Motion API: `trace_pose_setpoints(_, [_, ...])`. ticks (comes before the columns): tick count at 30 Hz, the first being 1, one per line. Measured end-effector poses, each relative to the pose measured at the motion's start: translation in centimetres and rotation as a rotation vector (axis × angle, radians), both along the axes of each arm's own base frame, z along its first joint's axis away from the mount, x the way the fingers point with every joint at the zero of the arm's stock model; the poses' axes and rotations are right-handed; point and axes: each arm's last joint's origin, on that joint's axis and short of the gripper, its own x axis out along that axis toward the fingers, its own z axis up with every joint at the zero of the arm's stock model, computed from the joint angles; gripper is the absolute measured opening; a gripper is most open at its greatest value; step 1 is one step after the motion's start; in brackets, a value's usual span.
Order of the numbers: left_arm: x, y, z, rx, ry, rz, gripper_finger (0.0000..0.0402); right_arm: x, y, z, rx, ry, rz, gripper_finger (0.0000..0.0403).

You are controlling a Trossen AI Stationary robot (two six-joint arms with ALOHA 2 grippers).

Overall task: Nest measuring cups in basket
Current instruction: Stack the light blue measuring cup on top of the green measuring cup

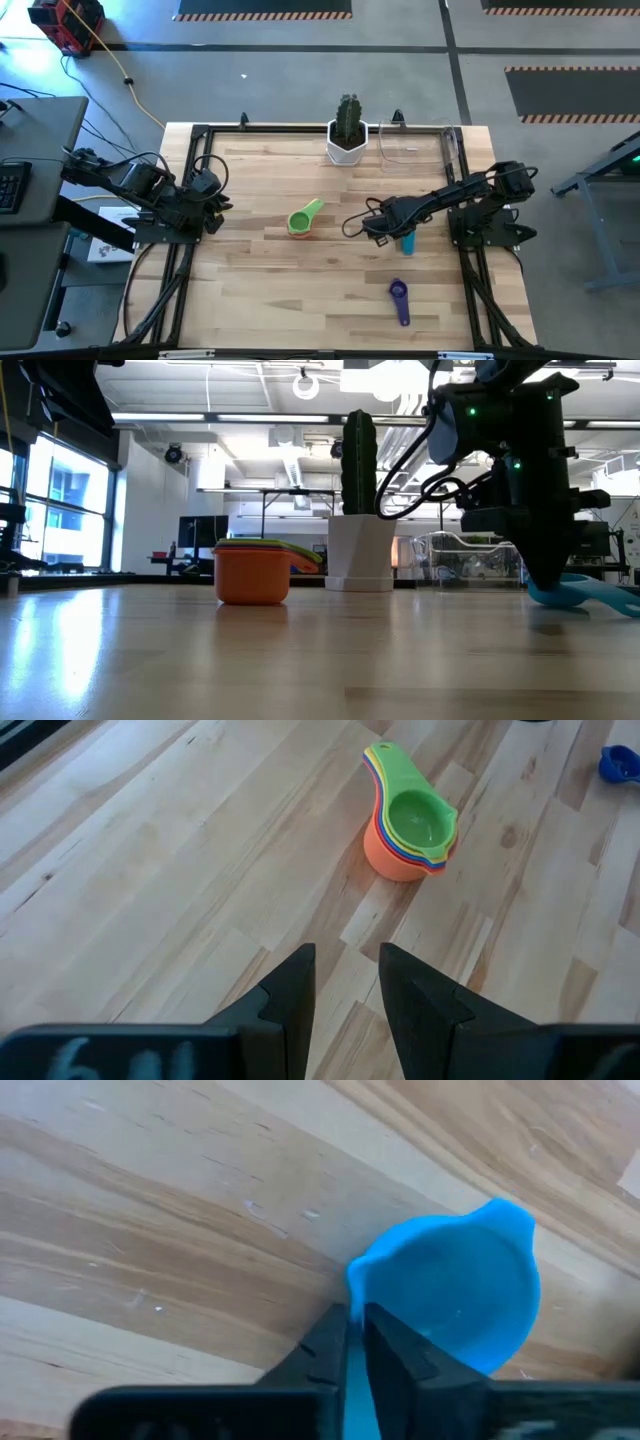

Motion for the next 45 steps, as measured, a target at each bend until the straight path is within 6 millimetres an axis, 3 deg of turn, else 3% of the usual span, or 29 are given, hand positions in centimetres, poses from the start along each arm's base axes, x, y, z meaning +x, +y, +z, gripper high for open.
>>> trace_pose_setpoints(9, [0.0, 0.0, 0.0, 0.002, 0.001, -0.002, 0.0104, 0.5, 0.1, 0.5, 0.022, -0.016, 0.039, 0.0005])
trace_pose_setpoints(20, [0.0, 0.0, 0.0, 0.018, 0.008, -0.023, 0.0104, 4.9, 0.5, 6.2, -0.065, -0.219, 0.320, 0.0001])
trace_pose_setpoints(29, [0.0, -0.1, 0.0, -0.010, 0.010, -0.024, 0.0104, 7.4, 0.2, 10.6, -0.184, -0.314, 0.688, 0.0001])
trace_pose_setpoints(35, [0.0, -0.1, 0.0, -0.138, -0.023, 0.104, 0.0104, 9.0, -0.1, 12.7, -0.321, -0.355, 1.053, 0.0000])
trace_pose_setpoints(45, [0.0, -0.1, 0.0, -0.239, -0.060, 0.234, 0.0104, 10.8, -0.7, 14.7, -0.562, -0.323, 1.634, 0.0000])
